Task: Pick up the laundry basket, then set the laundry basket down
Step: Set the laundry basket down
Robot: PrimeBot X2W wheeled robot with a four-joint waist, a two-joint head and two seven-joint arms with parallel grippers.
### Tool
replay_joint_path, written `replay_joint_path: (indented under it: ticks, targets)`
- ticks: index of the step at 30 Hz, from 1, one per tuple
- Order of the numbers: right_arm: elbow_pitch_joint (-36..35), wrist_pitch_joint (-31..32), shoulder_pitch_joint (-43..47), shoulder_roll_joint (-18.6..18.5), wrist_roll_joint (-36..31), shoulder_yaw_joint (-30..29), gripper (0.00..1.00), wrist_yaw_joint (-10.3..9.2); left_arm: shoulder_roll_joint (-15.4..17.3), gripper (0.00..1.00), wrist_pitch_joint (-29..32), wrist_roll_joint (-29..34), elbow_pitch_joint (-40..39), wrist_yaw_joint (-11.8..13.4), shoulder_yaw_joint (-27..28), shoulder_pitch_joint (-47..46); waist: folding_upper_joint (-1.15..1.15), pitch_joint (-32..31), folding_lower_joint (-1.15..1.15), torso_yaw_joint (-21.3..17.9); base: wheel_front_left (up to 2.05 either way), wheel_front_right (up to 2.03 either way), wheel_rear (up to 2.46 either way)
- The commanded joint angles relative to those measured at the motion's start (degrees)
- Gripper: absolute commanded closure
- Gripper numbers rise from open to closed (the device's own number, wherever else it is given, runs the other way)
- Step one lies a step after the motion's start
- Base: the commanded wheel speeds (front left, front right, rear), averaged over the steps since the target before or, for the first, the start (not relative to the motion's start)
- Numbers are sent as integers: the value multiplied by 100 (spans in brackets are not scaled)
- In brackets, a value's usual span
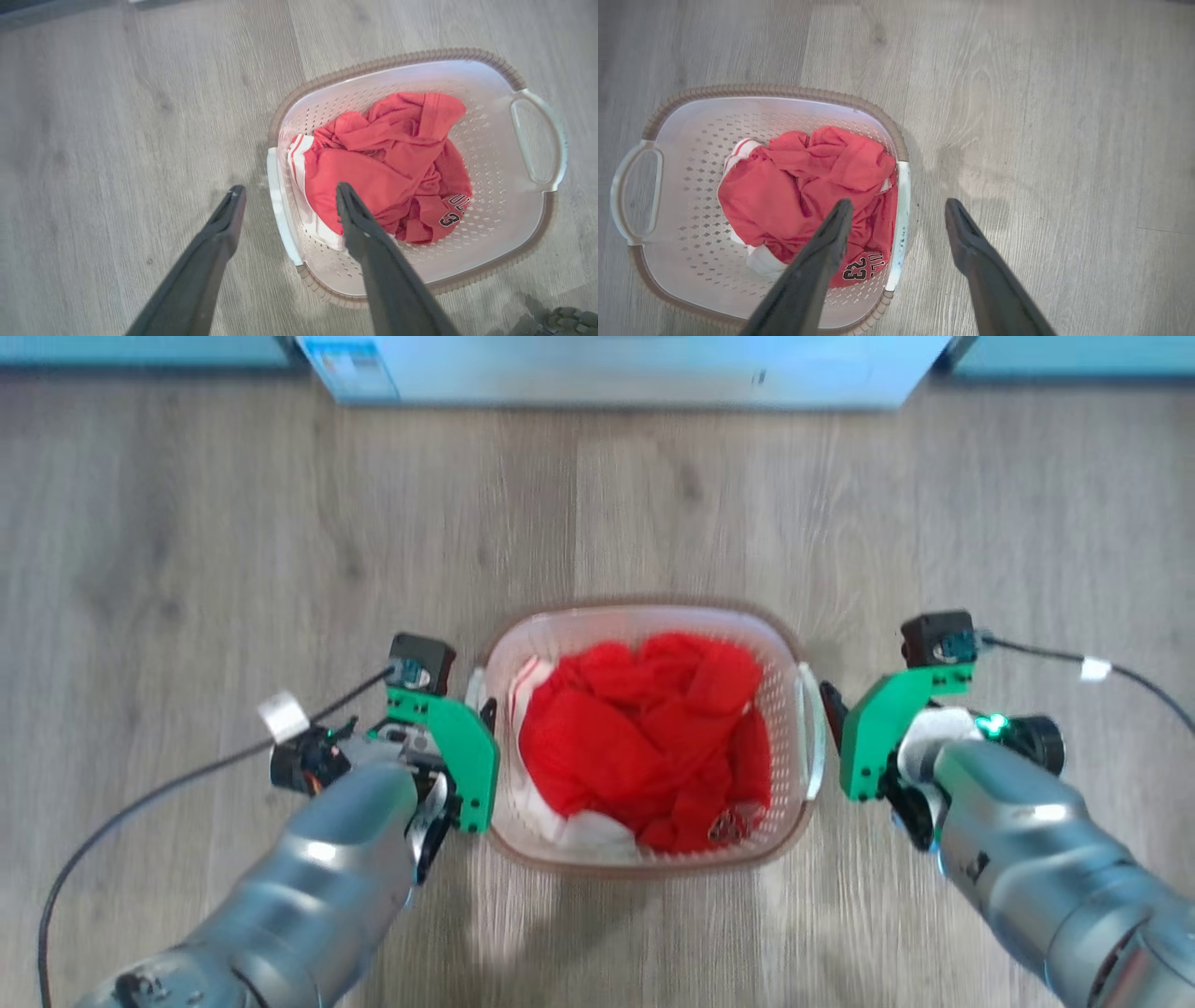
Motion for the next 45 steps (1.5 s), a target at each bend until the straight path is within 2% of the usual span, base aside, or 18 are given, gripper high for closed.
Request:
replay_joint_path:
  ticks: [1,3,8,10,13,14,16,21,25,29,32,34,38,45]
  targets:
    - [-44,-199,314,29,75,-38,0,40,85,0,-246,8,29,-18,64,51,0,-758,0,-15,0,0,0]
    - [-165,-423,414,-2,153,-145,0,40,85,0,-533,23,33,-36,66,145,0,-1156,0,-12,0,0,0]
    - [-391,-599,436,-94,82,-324,0,40,85,0,-760,80,3,17,171,179,0,-1638,0,-26,0,0,0]
    - [-648,-607,325,-231,-67,-718,0,40,101,0,-782,182,-158,124,410,75,0,-1840,0,-38,0,0,0]
    - [-1229,-609,384,-479,-619,-1553,0,40,305,0,-786,617,-896,397,1182,55,0,-2059,0,-59,0,0,0]
    - [-1707,-610,594,-616,-1196,-2236,0,40,467,0,-787,1064,-1529,577,1806,267,0,-2196,0,-91,0,0,0]
    - [-2277,-610,921,-703,-1936,-2988,0,40,592,0,-788,1598,-2227,753,2477,584,0,-2305,0,-114,0,0,0]
    - [-3921,-611,2083,-413,-3707,-4751,0,40,636,0,-788,3027,-3895,980,3980,1590,0,-2432,0,-164,0,0,0]
    - [-5116,-611,2916,5,-4721,-5536,0,40,486,0,-789,3974,-4968,1058,4998,2337,0,-2476,0,-171,0,0,0]
    - [-5903,-611,3497,226,-5244,-5819,0,40,266,0,-789,4632,-5813,1019,5747,2889,0,-2486,0,-152,0,0,0]
    - [-6220,-611,3793,289,-5482,-5849,0,40,163,0,-789,5046,-6198,902,5950,3235,0,-2499,0,-128,0,0,0]
    - [-6337,-611,3957,317,-5581,-5901,0,40,138,0,-789,5255,-5976,781,5838,3500,0,-2531,0,-121,0,0,0]
    - [-6419,-611,4228,352,-5843,-5988,0,40,112,0,-789,5682,-5924,874,5765,3730,0,-2580,0,-114,0,0,0]
    - [-6460,-611,4619,418,-6033,-6294,0,40,92,0,-789,5710,-5904,792,5717,4059,0,-2652,0,-117,0,0,0]
